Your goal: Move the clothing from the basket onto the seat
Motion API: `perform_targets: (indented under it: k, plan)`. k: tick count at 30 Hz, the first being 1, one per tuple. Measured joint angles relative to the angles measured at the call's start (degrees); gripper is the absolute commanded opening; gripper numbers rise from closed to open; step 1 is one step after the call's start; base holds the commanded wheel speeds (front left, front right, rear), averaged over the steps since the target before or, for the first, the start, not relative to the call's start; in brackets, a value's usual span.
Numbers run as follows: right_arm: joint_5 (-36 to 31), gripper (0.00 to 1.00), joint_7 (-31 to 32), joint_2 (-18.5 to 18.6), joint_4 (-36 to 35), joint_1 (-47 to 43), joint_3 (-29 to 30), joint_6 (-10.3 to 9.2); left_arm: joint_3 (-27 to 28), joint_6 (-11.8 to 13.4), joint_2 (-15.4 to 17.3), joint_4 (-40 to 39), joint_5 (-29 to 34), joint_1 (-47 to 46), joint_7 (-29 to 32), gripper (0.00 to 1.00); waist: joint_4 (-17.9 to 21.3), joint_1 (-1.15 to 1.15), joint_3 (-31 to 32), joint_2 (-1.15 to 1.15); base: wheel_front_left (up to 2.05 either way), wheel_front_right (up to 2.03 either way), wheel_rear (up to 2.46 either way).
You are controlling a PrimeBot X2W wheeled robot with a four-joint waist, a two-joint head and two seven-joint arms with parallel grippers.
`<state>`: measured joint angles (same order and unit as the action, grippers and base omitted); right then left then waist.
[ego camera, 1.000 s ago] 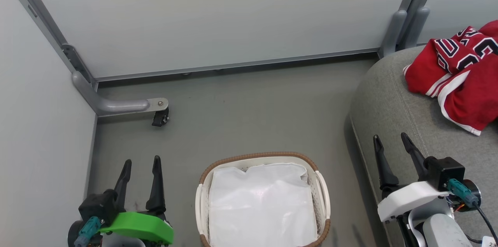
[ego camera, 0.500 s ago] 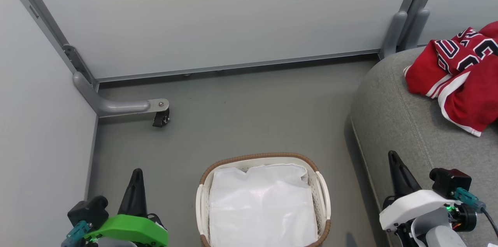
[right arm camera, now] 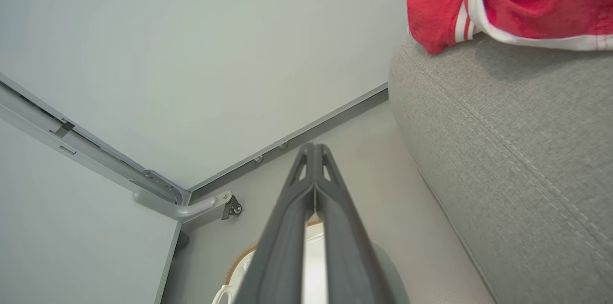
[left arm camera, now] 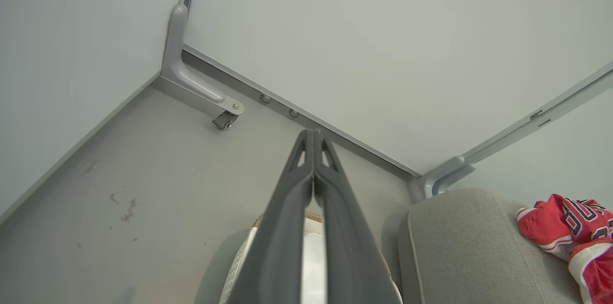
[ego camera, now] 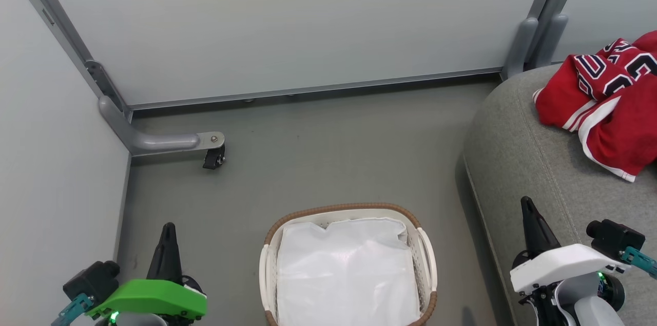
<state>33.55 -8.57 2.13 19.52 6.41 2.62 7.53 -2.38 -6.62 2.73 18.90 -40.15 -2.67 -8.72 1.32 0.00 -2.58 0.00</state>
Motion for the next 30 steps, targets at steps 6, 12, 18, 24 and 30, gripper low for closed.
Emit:
perform_targets:
  k: [6, 12, 18, 24, 30]
  plan:
    - [5.33, 0.0, 1.27, 0.03, -0.49, 0.0, 0.33, 0.0, 0.71, -0.01, 0.0, -0.35, -4.78, -0.08, 1.31, 0.0, -0.08, 0.0, 0.14, 0.0, 0.0, 0.0, 0.0]
    - [10.23, 0.0, 2.53, 0.08, -0.92, 0.0, 0.63, 0.0, 1.49, -0.07, 0.0, -0.76, -9.2, -0.34, 2.65, 0.0, -0.16, 0.0, 0.28, 0.0, 0.0, 0.0, 0.0]
    - [15.48, 0.0, 3.9, 0.12, -1.41, 0.0, 0.94, 0.0, 2.33, -0.2, 0.0, -1.26, -13.82, -0.48, 4.02, 0.0, -0.24, 0.0, 0.45, 0.0, 0.0, 0.0, 0.0]
    - [19.75, 0.0, 5.03, 0.16, -1.81, 0.0, 1.27, 0.0, 2.9, -0.22, 0.0, -1.65, -17.47, -0.64, 5.15, 0.0, -0.32, 0.0, 0.59, 0.0, 0.0, 0.0, 0.0]
    - [23.82, 0.0, 6.06, 0.21, -2.19, 0.0, 1.57, -0.01, 3.59, -0.29, 0.0, -1.91, -21.04, -0.98, 6.15, 0.0, -0.4, 0.0, 0.73, 0.0, 0.0, 0.0, 0.0]
